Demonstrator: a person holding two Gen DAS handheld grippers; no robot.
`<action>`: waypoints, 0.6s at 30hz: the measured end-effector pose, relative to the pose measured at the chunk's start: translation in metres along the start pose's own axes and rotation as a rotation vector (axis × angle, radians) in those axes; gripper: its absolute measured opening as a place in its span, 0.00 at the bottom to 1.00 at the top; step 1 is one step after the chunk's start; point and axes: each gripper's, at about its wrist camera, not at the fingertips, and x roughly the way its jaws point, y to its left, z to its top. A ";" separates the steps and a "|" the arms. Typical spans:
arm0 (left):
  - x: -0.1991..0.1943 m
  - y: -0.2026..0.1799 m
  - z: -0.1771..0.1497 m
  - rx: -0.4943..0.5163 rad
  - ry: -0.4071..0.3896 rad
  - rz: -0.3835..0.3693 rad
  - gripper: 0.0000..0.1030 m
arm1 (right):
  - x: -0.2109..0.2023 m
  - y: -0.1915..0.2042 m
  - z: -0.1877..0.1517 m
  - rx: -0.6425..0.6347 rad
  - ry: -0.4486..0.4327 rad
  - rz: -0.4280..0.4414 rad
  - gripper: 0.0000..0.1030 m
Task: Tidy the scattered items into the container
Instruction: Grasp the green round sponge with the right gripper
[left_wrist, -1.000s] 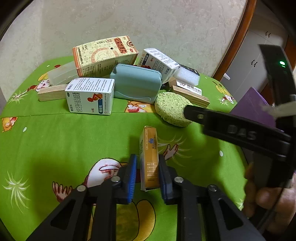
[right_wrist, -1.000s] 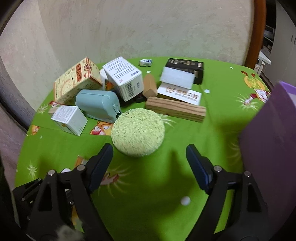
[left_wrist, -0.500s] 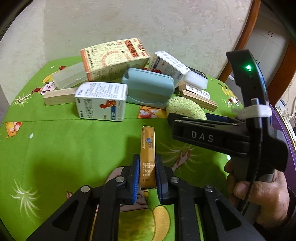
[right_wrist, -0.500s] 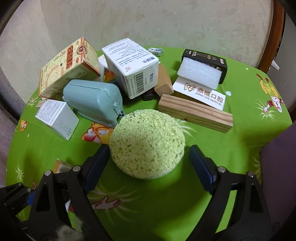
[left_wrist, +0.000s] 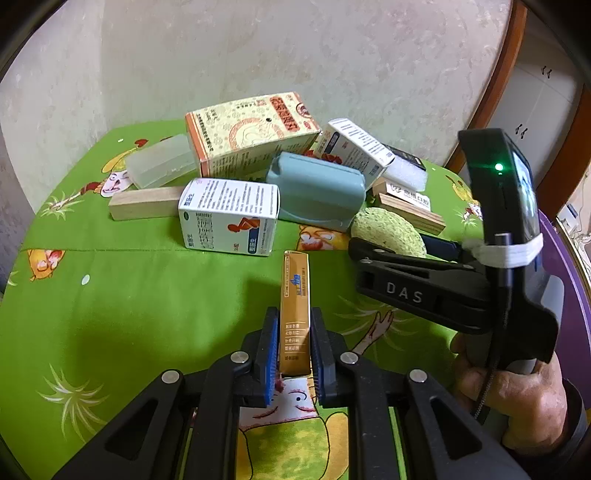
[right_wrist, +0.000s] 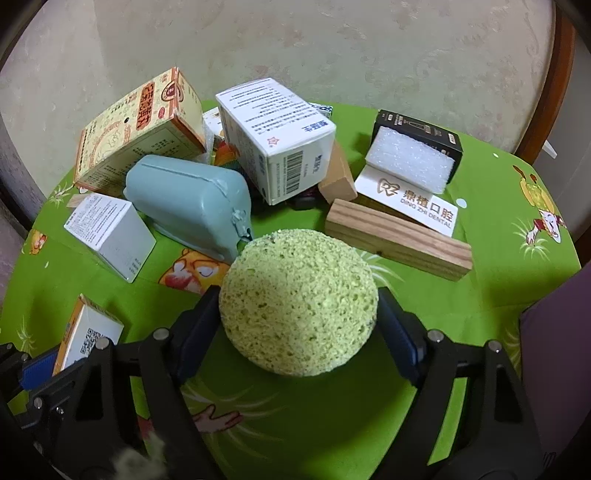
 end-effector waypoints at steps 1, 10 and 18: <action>-0.002 -0.001 0.001 0.001 -0.004 -0.001 0.15 | -0.004 -0.001 0.000 0.003 -0.006 0.003 0.80; -0.018 -0.015 0.005 0.018 -0.053 -0.002 0.15 | -0.062 -0.013 0.004 0.028 -0.096 0.014 0.81; -0.033 -0.030 0.006 0.039 -0.095 -0.004 0.15 | -0.098 -0.022 0.006 0.062 -0.159 0.013 0.81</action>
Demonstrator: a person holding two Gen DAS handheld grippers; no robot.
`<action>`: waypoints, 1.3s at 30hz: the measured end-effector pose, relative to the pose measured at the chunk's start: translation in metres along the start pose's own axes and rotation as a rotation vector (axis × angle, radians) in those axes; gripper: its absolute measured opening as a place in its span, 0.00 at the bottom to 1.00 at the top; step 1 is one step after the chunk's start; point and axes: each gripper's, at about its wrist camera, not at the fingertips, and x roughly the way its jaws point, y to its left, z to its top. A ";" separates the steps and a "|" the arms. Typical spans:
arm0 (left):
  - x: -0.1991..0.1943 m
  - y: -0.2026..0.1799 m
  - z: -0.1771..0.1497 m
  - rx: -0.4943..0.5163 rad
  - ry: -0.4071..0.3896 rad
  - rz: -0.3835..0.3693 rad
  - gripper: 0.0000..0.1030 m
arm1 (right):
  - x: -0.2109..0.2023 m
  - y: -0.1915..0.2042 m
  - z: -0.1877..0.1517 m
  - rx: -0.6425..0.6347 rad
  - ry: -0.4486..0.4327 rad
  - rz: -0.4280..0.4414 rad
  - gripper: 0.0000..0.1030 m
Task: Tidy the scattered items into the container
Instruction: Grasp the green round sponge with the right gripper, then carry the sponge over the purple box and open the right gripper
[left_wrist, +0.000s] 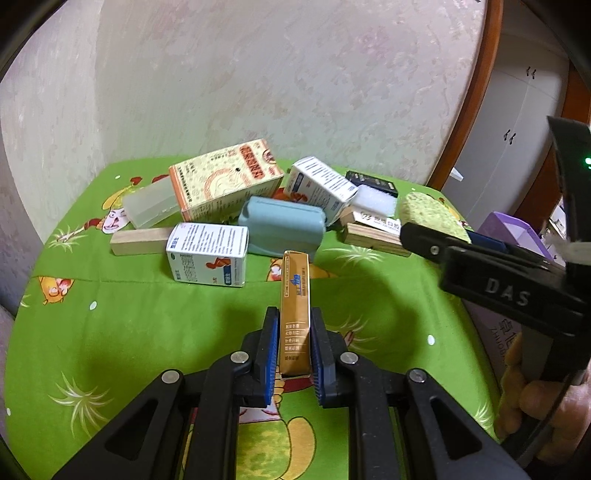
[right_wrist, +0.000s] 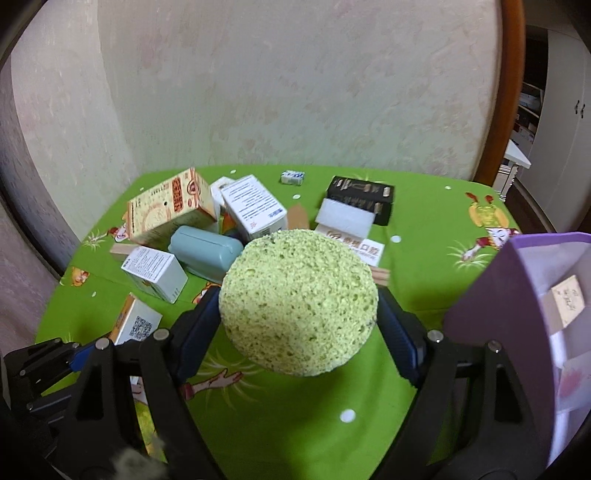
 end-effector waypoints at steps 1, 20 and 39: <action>-0.002 -0.002 0.000 0.003 -0.004 -0.001 0.15 | -0.002 -0.005 -0.001 0.003 -0.005 0.000 0.81; -0.021 -0.062 0.020 0.105 -0.085 -0.054 0.15 | -0.077 -0.055 0.002 0.082 -0.127 -0.022 0.81; -0.024 -0.157 0.042 0.257 -0.129 -0.166 0.15 | -0.119 -0.135 -0.005 0.198 -0.179 -0.113 0.81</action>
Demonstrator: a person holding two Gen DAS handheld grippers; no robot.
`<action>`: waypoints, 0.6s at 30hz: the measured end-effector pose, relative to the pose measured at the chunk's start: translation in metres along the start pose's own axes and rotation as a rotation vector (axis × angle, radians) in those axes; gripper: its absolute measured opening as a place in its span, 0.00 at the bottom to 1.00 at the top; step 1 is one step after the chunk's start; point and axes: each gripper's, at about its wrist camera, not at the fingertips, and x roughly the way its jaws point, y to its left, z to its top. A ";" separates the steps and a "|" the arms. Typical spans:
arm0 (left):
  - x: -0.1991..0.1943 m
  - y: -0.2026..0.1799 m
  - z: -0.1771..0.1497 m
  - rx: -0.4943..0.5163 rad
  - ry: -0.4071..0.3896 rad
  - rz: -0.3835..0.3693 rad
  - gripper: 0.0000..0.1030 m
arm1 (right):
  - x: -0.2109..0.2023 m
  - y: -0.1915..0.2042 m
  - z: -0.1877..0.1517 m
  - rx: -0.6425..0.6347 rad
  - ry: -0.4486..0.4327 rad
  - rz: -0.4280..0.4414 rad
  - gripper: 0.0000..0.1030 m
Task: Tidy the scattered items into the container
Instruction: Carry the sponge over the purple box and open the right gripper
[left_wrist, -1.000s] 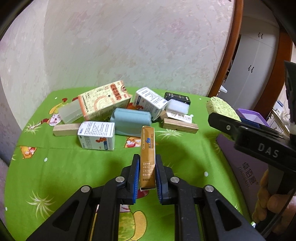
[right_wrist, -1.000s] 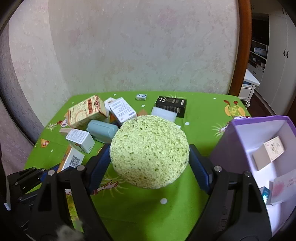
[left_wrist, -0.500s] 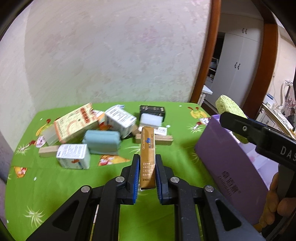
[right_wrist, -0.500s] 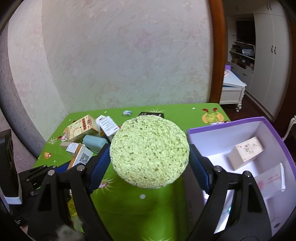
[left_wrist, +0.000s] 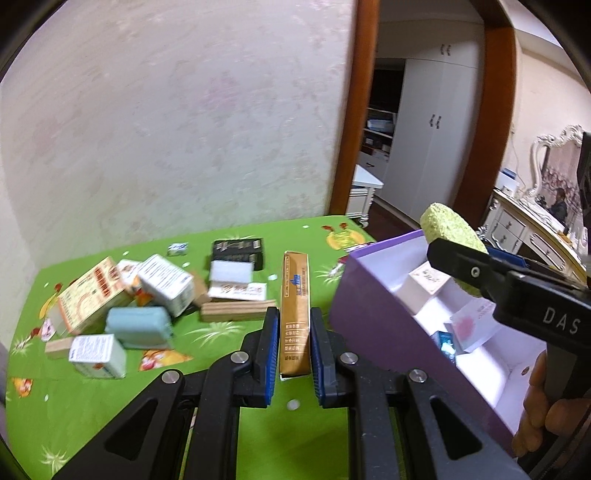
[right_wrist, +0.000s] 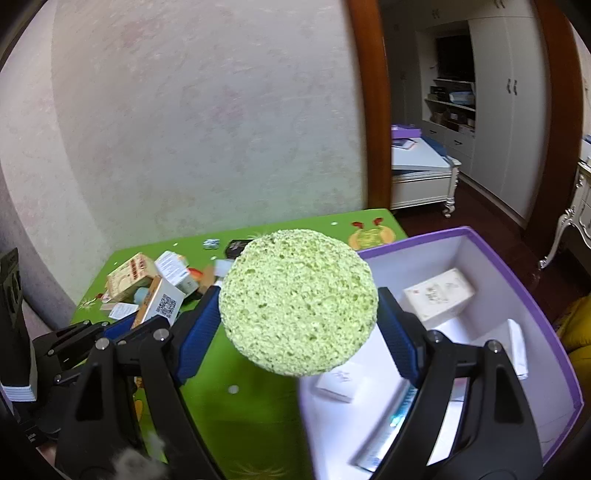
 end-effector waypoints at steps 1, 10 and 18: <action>0.001 -0.004 0.002 0.007 -0.001 -0.006 0.15 | -0.001 -0.005 0.000 0.006 0.000 -0.008 0.81; 0.011 -0.045 0.018 0.069 -0.013 -0.075 0.15 | -0.005 -0.053 -0.001 0.054 0.012 -0.093 0.81; 0.018 -0.082 0.031 0.126 -0.027 -0.144 0.15 | -0.011 -0.084 0.000 0.089 0.010 -0.142 0.81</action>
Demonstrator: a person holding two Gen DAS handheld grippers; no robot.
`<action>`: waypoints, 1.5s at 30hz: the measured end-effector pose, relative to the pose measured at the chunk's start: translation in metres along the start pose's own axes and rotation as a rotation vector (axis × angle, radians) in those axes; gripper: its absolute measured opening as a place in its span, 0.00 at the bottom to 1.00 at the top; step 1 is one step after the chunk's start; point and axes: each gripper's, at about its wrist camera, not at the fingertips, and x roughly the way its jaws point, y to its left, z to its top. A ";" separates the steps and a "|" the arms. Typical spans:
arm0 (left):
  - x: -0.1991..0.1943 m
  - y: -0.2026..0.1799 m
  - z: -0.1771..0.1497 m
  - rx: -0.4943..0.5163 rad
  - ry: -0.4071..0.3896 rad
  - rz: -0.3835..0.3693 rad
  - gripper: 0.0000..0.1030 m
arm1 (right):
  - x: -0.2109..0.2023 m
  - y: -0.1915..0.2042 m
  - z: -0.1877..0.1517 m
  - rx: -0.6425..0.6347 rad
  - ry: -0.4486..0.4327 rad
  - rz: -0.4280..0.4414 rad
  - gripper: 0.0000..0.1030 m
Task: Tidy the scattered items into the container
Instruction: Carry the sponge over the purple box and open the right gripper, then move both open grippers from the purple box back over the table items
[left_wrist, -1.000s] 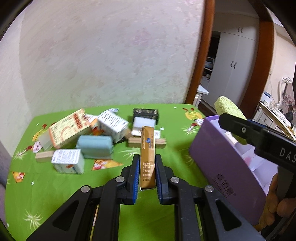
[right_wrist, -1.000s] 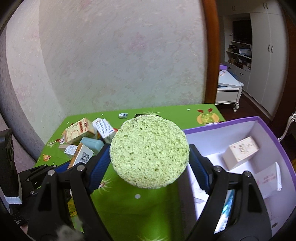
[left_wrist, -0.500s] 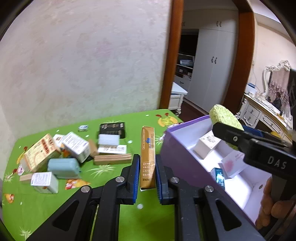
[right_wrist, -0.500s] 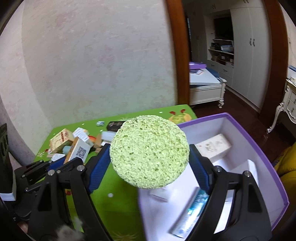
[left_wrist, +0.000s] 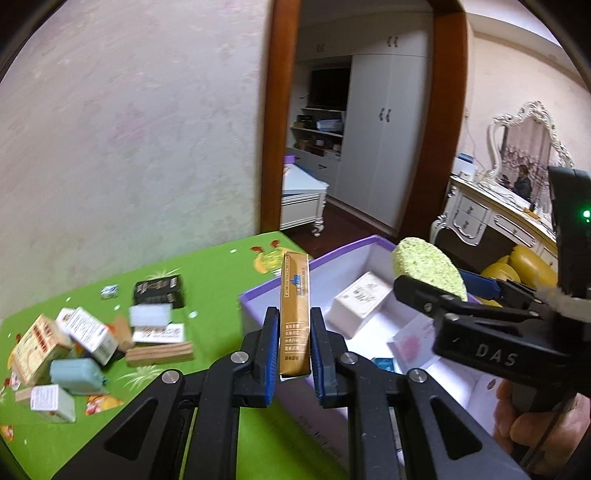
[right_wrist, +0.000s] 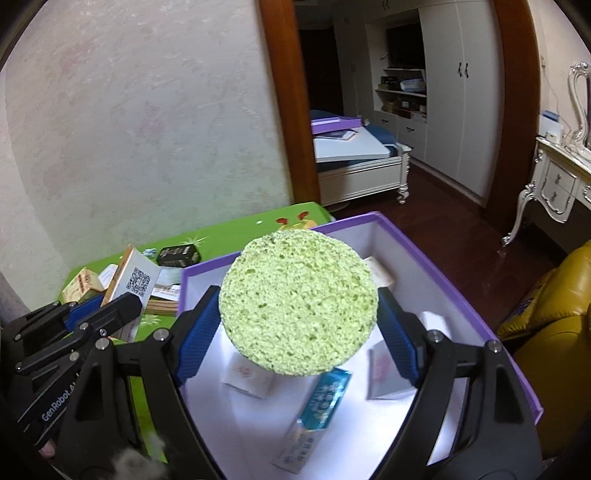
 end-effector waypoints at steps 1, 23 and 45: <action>0.002 -0.004 0.002 0.006 0.000 -0.008 0.15 | 0.000 -0.004 0.001 0.006 0.001 -0.005 0.81; 0.007 -0.013 0.003 -0.001 -0.006 -0.048 0.33 | -0.002 -0.024 0.005 0.056 -0.002 -0.017 0.87; -0.034 0.098 -0.045 -0.226 -0.022 0.109 0.51 | -0.001 0.062 -0.001 -0.058 -0.003 0.101 0.90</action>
